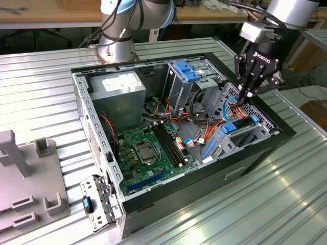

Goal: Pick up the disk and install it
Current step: 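Insert the second disk wire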

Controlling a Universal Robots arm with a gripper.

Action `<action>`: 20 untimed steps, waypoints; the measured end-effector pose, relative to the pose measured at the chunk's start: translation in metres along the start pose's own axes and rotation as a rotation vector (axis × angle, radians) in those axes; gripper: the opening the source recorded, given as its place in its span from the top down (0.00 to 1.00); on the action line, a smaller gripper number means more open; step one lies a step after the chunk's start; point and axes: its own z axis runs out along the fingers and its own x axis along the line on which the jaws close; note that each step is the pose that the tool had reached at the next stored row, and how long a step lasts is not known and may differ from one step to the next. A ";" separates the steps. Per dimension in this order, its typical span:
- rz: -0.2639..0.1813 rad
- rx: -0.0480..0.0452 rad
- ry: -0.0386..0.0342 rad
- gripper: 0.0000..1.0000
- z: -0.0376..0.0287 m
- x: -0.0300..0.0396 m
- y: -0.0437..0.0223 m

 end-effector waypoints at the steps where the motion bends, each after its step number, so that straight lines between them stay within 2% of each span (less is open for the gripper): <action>1: -0.011 0.0018 -0.0037 0.84 0.0060 0.0069 0.0074; 2: -0.019 0.0124 -0.0494 0.84 0.0082 0.0141 0.0078; 3: -0.015 0.0425 -0.0548 0.84 0.0104 0.0148 0.0161; 4: -0.008 0.0600 -0.0549 0.84 0.0133 0.0145 0.0173; 8: 0.001 0.0653 -0.0553 0.84 0.0153 0.0143 0.0179; 12: -0.001 0.0664 -0.0606 0.84 0.0171 0.0199 0.0189; 14: -0.001 0.0663 -0.0659 0.84 0.0181 0.0205 0.0189; 16: -0.007 0.0691 -0.0757 0.84 0.0194 0.0214 0.0189; 20: -0.011 0.0743 -0.0829 0.84 0.0204 0.0248 0.0195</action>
